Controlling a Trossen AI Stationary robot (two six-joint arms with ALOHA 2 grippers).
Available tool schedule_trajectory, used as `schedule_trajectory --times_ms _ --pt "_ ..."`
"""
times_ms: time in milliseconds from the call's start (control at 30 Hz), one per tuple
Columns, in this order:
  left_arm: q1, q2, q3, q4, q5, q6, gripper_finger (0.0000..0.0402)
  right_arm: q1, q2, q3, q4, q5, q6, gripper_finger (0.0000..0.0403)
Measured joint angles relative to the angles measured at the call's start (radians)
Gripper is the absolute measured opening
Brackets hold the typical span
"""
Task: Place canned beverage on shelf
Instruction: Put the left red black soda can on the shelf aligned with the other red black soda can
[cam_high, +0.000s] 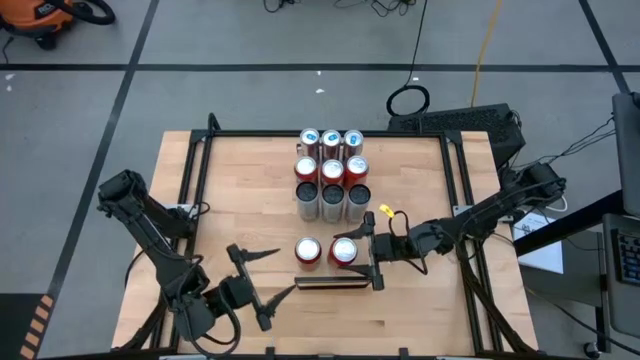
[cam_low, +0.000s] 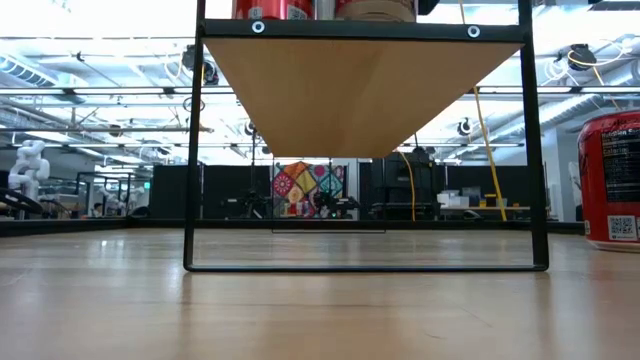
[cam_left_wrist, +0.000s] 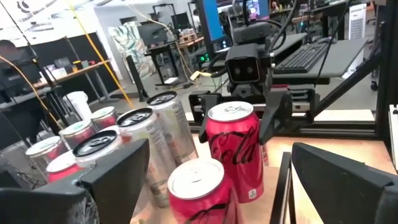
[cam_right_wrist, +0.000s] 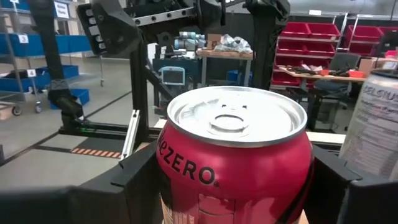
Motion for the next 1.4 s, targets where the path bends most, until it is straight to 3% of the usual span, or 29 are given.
schedule_trajectory --times_ms 833,1200,1400 --pt "0.003 -0.021 0.0 -0.074 0.002 -0.038 0.0391 -0.012 0.049 0.001 -0.014 0.002 0.038 0.0269" --pt "0.003 -0.021 0.0 -0.075 0.002 -0.038 0.0391 -0.012 0.047 0.002 0.001 0.003 0.049 0.033" --pt "0.003 -0.021 0.0 -0.075 0.002 -0.038 0.0391 -0.012 0.039 0.002 0.002 0.003 0.029 0.0337"
